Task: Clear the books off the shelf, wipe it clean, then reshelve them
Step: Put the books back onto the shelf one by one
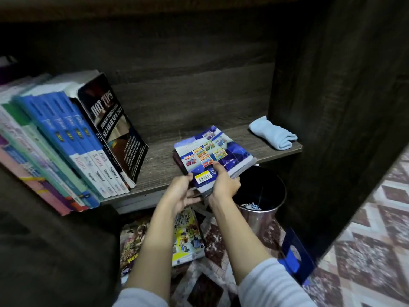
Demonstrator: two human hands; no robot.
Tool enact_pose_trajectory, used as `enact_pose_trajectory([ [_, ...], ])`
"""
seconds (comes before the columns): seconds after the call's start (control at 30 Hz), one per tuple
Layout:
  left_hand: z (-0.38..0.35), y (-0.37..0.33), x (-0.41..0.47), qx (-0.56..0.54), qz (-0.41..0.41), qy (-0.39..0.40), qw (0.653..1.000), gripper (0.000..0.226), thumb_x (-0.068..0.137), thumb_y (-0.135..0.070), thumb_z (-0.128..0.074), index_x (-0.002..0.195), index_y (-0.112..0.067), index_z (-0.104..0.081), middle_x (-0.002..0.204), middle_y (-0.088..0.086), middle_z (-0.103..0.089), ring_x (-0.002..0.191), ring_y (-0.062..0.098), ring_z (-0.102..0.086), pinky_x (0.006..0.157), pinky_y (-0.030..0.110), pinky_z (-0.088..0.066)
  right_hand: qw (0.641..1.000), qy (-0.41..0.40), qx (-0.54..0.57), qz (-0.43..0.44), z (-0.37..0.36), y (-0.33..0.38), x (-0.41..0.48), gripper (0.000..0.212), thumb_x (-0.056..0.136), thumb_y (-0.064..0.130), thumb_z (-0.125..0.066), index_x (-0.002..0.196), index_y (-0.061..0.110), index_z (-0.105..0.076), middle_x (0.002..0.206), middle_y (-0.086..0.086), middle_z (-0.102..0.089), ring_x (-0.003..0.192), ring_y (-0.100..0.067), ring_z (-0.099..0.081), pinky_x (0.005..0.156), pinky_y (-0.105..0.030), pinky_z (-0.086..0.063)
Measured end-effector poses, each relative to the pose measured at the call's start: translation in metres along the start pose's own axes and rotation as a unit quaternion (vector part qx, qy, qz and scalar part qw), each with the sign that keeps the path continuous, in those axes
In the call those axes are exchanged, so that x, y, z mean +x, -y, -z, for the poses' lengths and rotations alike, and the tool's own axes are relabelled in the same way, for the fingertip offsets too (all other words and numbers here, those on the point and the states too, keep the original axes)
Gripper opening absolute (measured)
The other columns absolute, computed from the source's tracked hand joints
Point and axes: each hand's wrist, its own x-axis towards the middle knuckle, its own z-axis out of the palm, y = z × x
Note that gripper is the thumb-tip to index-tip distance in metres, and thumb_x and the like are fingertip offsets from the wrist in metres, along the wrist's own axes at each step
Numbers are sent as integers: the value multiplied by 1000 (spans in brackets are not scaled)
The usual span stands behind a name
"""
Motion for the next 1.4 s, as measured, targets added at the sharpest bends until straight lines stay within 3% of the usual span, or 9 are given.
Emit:
enact_pose_trajectory([
  [0.13,-1,1,6,35,-22,-14,999,20,102,-14,-34,111,-14,-52,93,3,-60,66,11,-55,71,35,-48,993,-17,79,-90,3,-5,-1,42,73,3,-75,109,9,-53,95,-15,-66,72,-30,-66,60,-42,-56],
  [0.27,0,2,10,22,-46,-20,998,17,99,-7,-40,103,-11,-56,81,2,-64,69,13,-59,62,29,-50,988,0,99,-121,-4,-3,-6,41,79,7,-72,109,15,-45,80,-8,-61,63,-24,-62,62,-43,-53],
  [0.5,1,10,12,40,-67,-33,996,18,102,-20,-37,107,-14,-53,101,7,-61,86,20,-59,77,37,-52,993,-25,79,-81,-16,-10,0,66,76,11,-77,128,15,-36,117,-16,-60,78,-27,-65,57,-36,-54],
  [0.63,1,8,16,96,-85,-64,990,14,102,-20,-38,104,-15,-51,109,8,-58,102,24,-58,88,41,-53,990,-78,-113,-42,-8,-10,11,105,60,35,-87,139,16,-20,135,-17,-39,120,-37,-48,94,-47,-47],
  [0.8,-3,4,14,140,-93,-77,983,25,101,-19,-36,118,-15,-54,120,9,-60,108,29,-59,82,41,-56,902,-106,-379,180,10,8,24,129,61,55,-80,150,13,2,155,-11,-15,140,-30,-25,109,-46,-23],
  [0.9,-2,3,14,155,-101,-83,979,20,100,-19,-37,111,-21,-54,119,8,-60,108,27,-59,82,43,-56,804,-63,-523,274,12,19,32,110,74,56,-69,151,10,-5,157,-8,-17,145,-24,-11,114,-44,-14],
  [1.03,-3,4,11,153,-110,-84,978,24,98,-29,-46,116,-17,-57,116,7,-62,105,27,-61,75,40,-57,707,-27,-626,327,12,25,33,81,86,56,-54,145,7,-29,150,-11,-35,142,-25,-20,114,-43,-11],
  [1.23,-1,4,14,145,-101,-94,980,22,98,-24,-46,112,-12,-58,112,11,-62,100,28,-62,76,40,-57,644,-35,-677,355,10,26,19,71,90,53,-50,142,8,-32,141,-15,-42,132,-30,-32,108,-42,-20],
  [1.4,10,1,18,146,-93,-105,979,12,99,-18,-45,94,-13,-55,98,11,-62,86,26,-62,70,36,-55,687,-24,-652,320,4,32,11,82,78,47,-70,140,16,-27,135,-18,-45,125,-35,-39,99,-43,-30],
])
